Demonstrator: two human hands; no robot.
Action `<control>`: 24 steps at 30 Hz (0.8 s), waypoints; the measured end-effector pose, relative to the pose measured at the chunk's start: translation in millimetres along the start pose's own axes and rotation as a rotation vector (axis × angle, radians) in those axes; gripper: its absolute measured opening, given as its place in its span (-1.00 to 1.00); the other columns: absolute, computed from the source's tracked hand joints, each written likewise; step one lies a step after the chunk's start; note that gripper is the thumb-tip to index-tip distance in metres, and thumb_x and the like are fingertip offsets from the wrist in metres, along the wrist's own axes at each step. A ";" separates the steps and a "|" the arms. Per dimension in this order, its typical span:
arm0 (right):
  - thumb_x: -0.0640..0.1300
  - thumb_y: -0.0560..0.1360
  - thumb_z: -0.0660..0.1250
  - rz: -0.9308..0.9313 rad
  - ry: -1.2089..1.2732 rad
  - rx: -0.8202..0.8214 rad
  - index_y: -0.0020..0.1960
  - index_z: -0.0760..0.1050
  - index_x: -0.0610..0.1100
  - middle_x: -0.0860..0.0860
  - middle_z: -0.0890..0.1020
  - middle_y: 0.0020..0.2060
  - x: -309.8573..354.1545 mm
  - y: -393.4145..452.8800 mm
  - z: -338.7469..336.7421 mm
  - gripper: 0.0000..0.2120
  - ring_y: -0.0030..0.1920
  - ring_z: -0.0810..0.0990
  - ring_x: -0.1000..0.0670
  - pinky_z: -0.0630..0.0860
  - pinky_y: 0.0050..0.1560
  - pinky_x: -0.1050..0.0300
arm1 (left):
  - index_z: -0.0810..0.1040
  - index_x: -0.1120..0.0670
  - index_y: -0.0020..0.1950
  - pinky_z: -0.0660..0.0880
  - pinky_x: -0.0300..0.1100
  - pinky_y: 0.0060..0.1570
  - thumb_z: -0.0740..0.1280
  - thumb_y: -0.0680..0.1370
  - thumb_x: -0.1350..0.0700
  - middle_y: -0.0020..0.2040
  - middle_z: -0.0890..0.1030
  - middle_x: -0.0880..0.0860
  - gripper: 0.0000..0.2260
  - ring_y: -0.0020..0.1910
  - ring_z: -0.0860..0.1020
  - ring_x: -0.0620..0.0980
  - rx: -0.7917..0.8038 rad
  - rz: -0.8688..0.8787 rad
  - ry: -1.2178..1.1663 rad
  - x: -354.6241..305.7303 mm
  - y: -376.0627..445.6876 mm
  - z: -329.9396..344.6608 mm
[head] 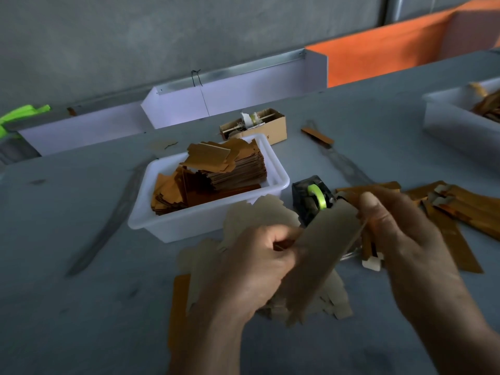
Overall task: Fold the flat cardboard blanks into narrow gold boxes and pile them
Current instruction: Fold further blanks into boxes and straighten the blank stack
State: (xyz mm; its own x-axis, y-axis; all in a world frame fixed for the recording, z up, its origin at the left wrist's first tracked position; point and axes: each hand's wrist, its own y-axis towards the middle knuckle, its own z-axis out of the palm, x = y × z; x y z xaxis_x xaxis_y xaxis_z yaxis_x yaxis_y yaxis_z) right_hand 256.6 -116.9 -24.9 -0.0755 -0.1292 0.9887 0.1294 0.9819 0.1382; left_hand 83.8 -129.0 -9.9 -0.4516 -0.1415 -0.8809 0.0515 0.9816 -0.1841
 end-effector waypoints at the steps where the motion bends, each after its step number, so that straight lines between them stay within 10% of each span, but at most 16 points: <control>1: 0.29 0.35 0.20 -0.076 -0.098 0.044 0.13 0.50 0.17 0.27 0.62 -0.05 4.8 3.7 -5.4 -0.59 -0.03 0.54 0.37 0.40 -0.19 0.38 | 0.63 -0.17 0.08 0.58 -0.06 0.07 0.37 0.54 0.08 -0.07 0.69 -0.16 -0.81 -0.06 0.65 -0.15 0.016 0.022 0.049 -1.8 -0.4 -1.2; 8: 0.40 0.25 0.33 -0.187 -0.490 0.539 0.02 0.49 0.42 0.37 0.60 -0.07 20.6 26.6 -28.9 -0.65 -0.07 0.57 0.33 0.49 -0.21 0.32 | 0.54 -0.18 0.22 0.49 -0.44 -0.12 0.44 0.47 0.06 -0.15 0.64 -0.22 -0.66 -0.14 0.58 -0.33 -0.003 0.280 0.260 -17.3 -4.1 -8.5; 15: -0.05 0.38 0.42 0.023 -0.261 0.402 -0.19 0.58 0.15 0.18 0.61 -0.29 -11.0 19.4 -12.4 -0.91 -0.28 0.54 0.15 0.42 -0.32 0.22 | 0.45 -0.17 0.23 0.49 -0.44 -0.20 0.49 0.41 0.07 -0.03 0.67 -0.19 -0.56 -0.07 0.60 -0.27 -0.250 0.054 -0.128 -7.7 5.1 -11.2; 19: 0.02 0.26 0.38 0.317 0.122 0.319 -0.27 0.59 -0.02 0.07 0.57 -0.37 -23.0 0.9 1.6 -0.88 -0.24 0.48 -0.02 0.40 -0.26 0.08 | 0.59 0.03 0.10 0.55 0.12 0.10 0.52 0.17 0.05 -0.06 0.71 0.02 -0.50 -0.02 0.66 0.07 -0.219 -0.127 -0.492 3.3 6.2 -4.9; 24: -0.14 0.40 0.39 0.397 0.215 0.229 -0.23 0.56 -0.12 -0.03 0.58 -0.32 -25.0 -16.2 22.2 -0.93 -0.22 0.48 -0.06 0.41 -0.22 0.01 | 0.67 0.03 -0.03 0.53 0.14 0.12 0.60 0.21 0.04 -0.13 0.72 0.02 -0.65 -0.06 0.66 0.08 -0.287 -0.172 -0.425 8.8 8.1 17.8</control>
State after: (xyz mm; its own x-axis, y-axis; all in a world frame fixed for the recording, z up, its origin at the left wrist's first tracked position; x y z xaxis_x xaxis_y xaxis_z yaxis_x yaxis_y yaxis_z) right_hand 234.5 -126.5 -53.1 0.1437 0.2583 0.9553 -0.1155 0.9631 -0.2431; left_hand 96.1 -124.6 -26.9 -0.0286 -0.2840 -0.9584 -0.2635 0.9270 -0.2668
